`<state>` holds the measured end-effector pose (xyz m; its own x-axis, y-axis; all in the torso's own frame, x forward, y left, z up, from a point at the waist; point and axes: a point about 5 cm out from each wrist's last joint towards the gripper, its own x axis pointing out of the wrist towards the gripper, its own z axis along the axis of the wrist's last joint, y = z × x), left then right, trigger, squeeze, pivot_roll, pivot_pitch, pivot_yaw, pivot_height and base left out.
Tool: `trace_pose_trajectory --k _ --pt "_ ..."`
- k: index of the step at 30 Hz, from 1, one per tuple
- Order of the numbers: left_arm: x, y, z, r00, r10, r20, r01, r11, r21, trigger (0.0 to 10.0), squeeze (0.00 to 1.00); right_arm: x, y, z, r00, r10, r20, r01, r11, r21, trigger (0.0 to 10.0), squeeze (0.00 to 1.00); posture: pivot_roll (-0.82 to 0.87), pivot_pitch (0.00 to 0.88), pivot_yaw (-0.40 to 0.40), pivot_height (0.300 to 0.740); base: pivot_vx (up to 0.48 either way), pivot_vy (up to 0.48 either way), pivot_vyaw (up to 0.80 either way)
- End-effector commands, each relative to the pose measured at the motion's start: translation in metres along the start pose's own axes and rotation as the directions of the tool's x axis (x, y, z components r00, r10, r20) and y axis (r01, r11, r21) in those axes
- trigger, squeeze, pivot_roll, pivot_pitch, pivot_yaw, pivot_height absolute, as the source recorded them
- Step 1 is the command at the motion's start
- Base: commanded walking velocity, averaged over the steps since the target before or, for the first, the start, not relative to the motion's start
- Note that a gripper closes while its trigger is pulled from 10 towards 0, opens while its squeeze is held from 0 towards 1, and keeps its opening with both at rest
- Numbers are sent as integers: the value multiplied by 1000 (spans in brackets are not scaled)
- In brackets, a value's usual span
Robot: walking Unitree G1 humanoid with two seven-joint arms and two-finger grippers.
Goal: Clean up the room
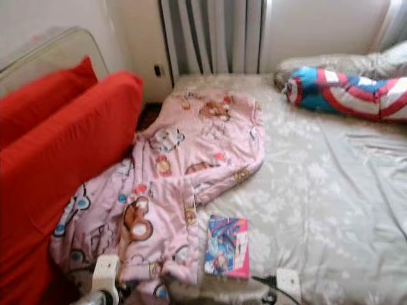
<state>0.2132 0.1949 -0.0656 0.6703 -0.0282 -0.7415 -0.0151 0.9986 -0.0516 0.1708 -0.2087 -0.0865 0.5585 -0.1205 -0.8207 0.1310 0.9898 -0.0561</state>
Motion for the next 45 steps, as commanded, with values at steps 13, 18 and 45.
trace_pose_trajectory --k 13,18,45 --pt "-4 9 -10 1000 19 -15 -19 1000 -9 10000 0 1 14 8 996 57 65 -59 998 30 10000 0 22 0 44 726 0 0 356" --pt "-2 9 -1 1000 14 11 -14 1000 -4 10000 0 2 18 20 993 68 102 -71 997 23 10000 0 26 0 48 726 0 0 0" --pt "4 -2 46 974 -19 224 25 999 -25 10000 0 2 10 71 946 16 323 -41 997 71 10000 0 21 0 40 726 0 0 0"
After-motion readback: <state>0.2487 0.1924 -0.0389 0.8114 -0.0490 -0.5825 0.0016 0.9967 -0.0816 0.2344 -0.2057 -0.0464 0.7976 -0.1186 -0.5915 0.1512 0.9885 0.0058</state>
